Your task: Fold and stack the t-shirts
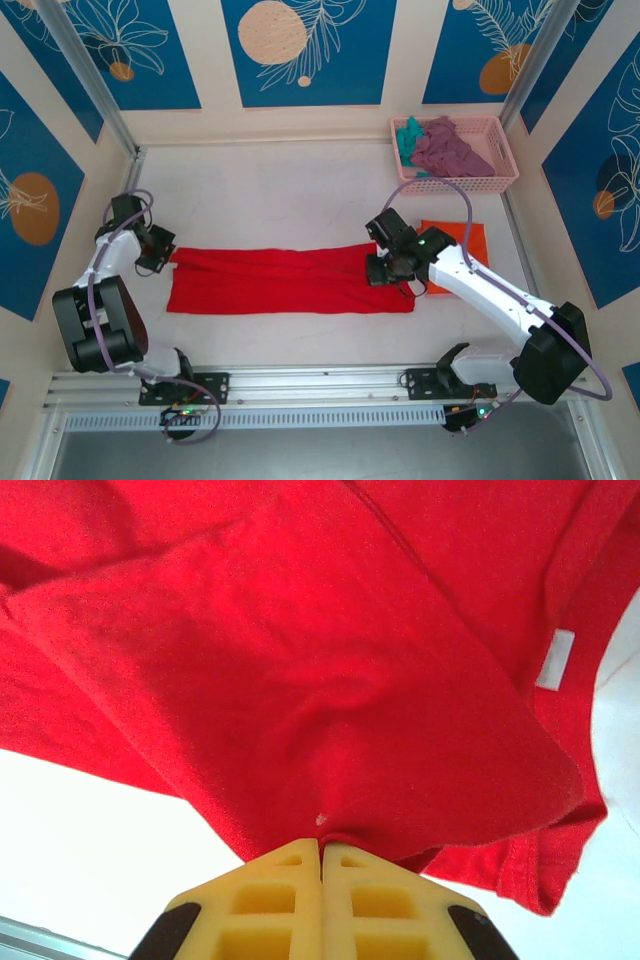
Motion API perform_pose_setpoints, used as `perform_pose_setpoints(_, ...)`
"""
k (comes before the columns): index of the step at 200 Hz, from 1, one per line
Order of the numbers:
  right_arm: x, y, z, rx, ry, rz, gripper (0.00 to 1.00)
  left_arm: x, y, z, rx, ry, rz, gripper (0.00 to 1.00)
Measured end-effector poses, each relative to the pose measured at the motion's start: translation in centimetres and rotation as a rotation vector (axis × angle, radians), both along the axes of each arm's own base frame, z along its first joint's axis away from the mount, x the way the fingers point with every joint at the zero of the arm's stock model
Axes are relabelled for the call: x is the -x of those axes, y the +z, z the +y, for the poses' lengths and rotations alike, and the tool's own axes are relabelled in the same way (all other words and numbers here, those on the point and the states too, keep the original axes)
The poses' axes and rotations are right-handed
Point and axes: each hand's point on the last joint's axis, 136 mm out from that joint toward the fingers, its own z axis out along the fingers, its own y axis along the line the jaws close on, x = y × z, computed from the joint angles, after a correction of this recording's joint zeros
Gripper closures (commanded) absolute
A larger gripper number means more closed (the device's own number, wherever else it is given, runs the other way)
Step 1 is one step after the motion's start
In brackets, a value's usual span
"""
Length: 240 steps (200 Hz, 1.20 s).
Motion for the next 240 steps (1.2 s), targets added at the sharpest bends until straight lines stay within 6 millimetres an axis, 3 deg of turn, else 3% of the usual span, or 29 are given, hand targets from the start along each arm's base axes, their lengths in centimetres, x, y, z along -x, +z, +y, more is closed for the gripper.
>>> perform_pose_setpoints(58,0.1,-0.2,-0.4,0.009,-0.012,0.013,1.00,0.7,0.8,-0.1,-0.005,-0.001,0.002,1.00)
perform_pose_setpoints(112,0.4,0.9,-1.1,-0.020,-0.031,-0.017,1.00,2.4,3.9,0.4,-0.087,-0.003,-0.050,1.00)
perform_pose_setpoints(179,2.5,-1.9,-1.7,-0.024,-0.057,0.071,1.00,4.9,0.7,-0.1,-0.081,-0.014,0.049,1.00)
perform_pose_setpoints(240,1.9,-3.5,-1.4,-0.011,-0.072,0.103,1.00,6.4,-1.8,-0.5,-0.062,-0.016,0.111,1.00)
